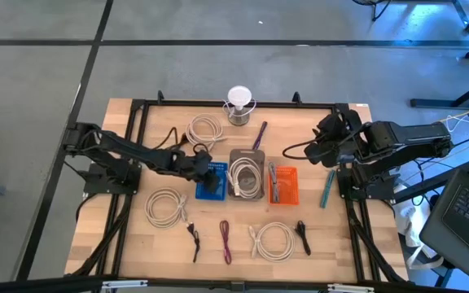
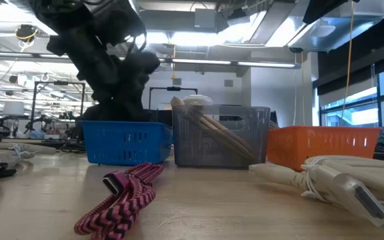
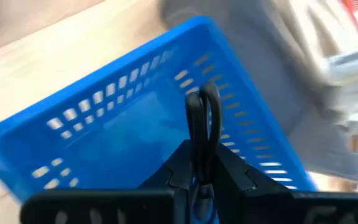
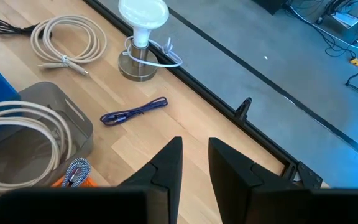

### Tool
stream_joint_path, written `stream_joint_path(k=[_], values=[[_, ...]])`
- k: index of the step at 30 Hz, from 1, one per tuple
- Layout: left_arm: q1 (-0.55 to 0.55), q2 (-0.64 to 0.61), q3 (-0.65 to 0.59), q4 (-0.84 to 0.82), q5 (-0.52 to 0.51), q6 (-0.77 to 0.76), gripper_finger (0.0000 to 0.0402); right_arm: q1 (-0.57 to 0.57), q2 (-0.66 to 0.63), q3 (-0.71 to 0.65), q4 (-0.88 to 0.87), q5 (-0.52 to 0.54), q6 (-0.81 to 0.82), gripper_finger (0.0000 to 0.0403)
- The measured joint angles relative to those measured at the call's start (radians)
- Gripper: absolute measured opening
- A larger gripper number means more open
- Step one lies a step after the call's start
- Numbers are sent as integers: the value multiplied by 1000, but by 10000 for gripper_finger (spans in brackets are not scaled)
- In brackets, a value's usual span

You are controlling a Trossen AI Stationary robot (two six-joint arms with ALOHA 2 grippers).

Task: Pick & Place USB Port
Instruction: Put the black charger cable into the blue bin, then put the brown HDMI cable into the black bin

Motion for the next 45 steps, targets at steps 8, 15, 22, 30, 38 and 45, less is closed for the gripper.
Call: stream_joint_path(k=[8, 15, 22, 30, 38, 45], values=[[18, 15, 0, 3, 22, 22, 29, 0, 0, 0, 0, 0, 0, 80], [18, 12, 0, 7, 55, 38, 134, 0, 0, 0, 0, 0, 0, 80], [18, 12, 4, 11, 74, 51, 190, 0, 0, 0, 0, -1, 0, 80], [18, -30, 70, 13, 105, 124, 190, 0, 0, 0, -1, -9, 0, 80], [18, -204, 118, -113, 42, 266, 186, 0, 0, 0, -3, -27, 0, 80], [43, -360, 123, -190, -112, 448, 187, 0, 0, 0, -3, -27, 11, 80]])
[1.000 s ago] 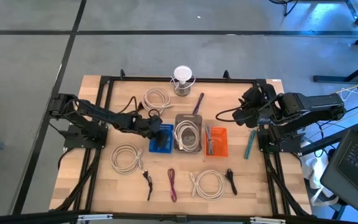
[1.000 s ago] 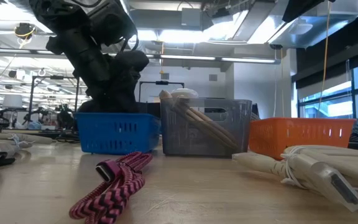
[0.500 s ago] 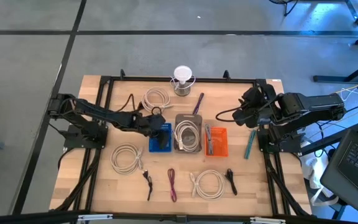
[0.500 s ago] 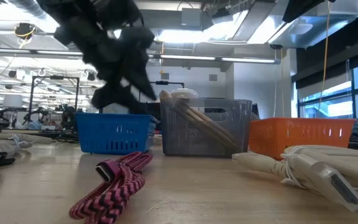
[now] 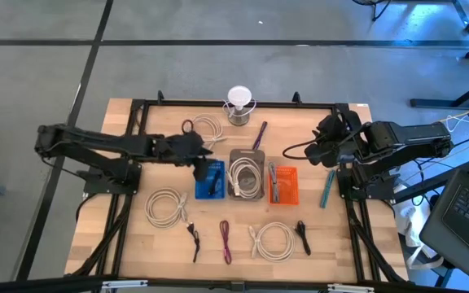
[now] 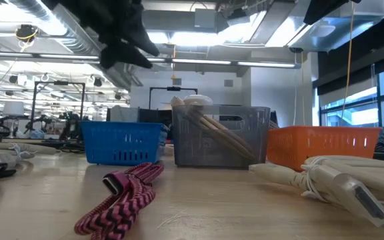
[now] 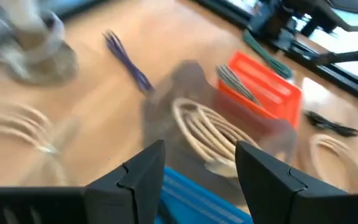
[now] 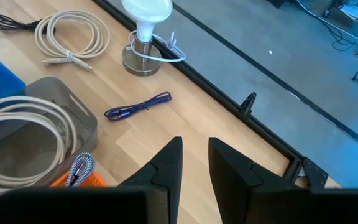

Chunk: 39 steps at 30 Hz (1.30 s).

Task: Pick & Place USB Port
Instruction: Put the brown HDMI cable into the black bin

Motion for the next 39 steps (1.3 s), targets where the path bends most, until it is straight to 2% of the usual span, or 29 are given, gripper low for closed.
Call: stream_joint_path(k=[7, 12, 16, 19, 22, 28, 32, 39], values=[[40, -120, 0, -16, -213, 187, 187, -17, 6, -78, 128, 22, -6, 80], [64, -176, 0, -15, -296, 240, 187, -114, 13, -212, 334, -48, -113, 80], [83, -200, 0, -14, -292, 263, 187, -254, 14, -288, 567, -215, -307, 80], [91, -203, 0, -14, -291, 268, 187, -383, 14, -307, 716, -416, -467, 80], [93, -204, 0, -13, -291, 268, 187, -518, 16, -299, 776, -600, -534, 80], [92, -203, 0, -14, -287, 268, 187, -723, 94, -261, 843, -872, -637, 80], [92, -203, 0, -14, -287, 268, 187, -786, 202, -220, 810, -941, -794, 80], [92, -203, 0, -14, -291, 295, 187, -840, 429, -127, 754, -950, -852, 80]])
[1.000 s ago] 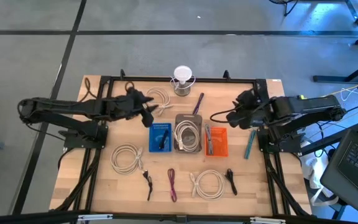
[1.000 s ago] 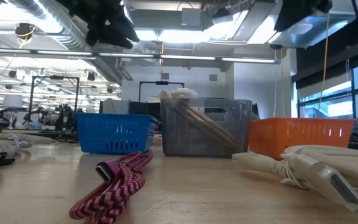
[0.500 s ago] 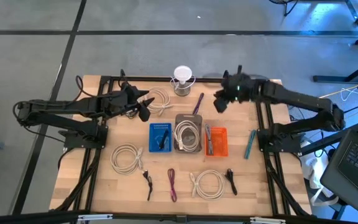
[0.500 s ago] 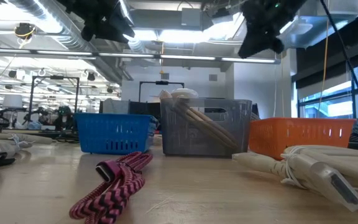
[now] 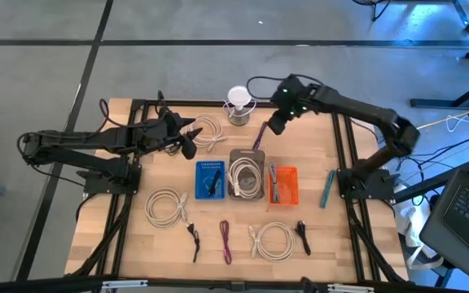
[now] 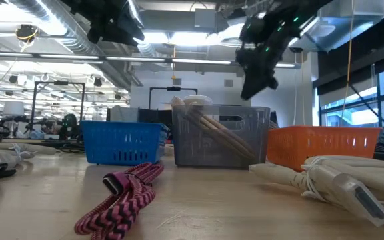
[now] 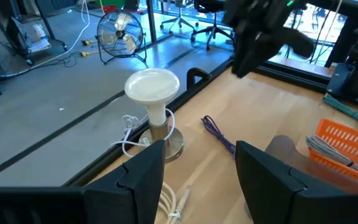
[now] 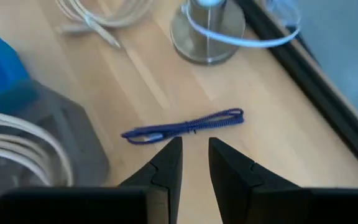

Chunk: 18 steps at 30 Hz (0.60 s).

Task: Pick & Place USB Port
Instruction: Put the brown HDMI cable into the black bin

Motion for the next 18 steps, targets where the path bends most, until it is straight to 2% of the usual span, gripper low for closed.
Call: stream_joint_path(k=[4, 7, 9, 18], values=[[0, 0, 0, 0, -1, 8, 187, -8, 111, 63, -57, -1, -6, 80], [0, 0, 0, 0, -1, 10, 187, -19, 176, 106, -73, 15, 141, 80], [2, 0, 0, 0, -1, 11, 187, -29, 207, 122, -74, -10, 202, 80], [2, 0, 0, 0, 0, 38, 187, -37, 239, 103, -47, -14, 395, 80]])
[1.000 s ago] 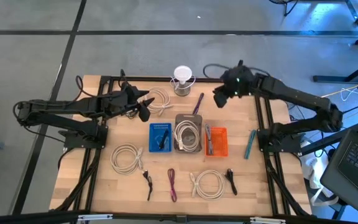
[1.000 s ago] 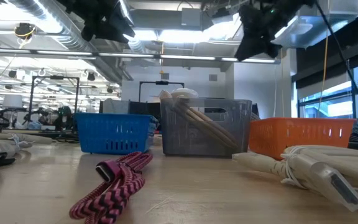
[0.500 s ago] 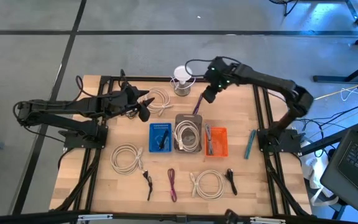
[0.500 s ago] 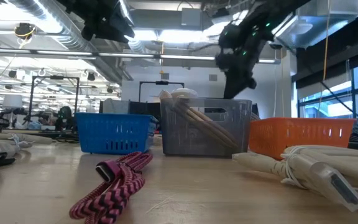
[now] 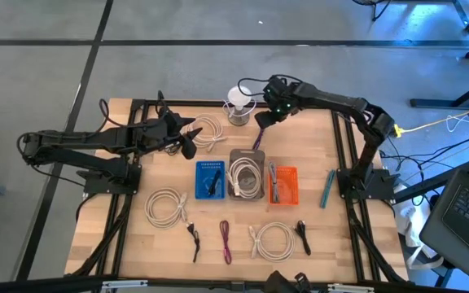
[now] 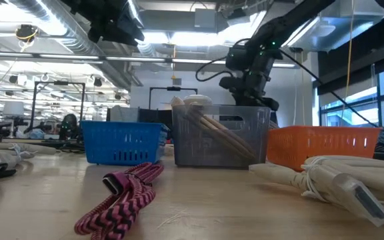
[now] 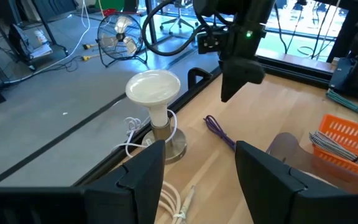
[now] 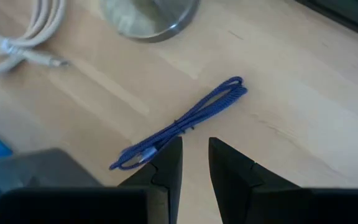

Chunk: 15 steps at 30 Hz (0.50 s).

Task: Pick & Place USB Port
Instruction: Put the brown HDMI cable into the black bin

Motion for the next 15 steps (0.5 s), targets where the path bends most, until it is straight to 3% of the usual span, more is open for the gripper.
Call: stream_joint_path(k=[5, 15], values=[[0, 0, 0, 0, 0, 7, 187, 9, 0, -9, 19, 16, 68, 94], [0, 0, 0, -14, 1, 7, 187, 81, 29, -11, 60, 53, 129, 161]])
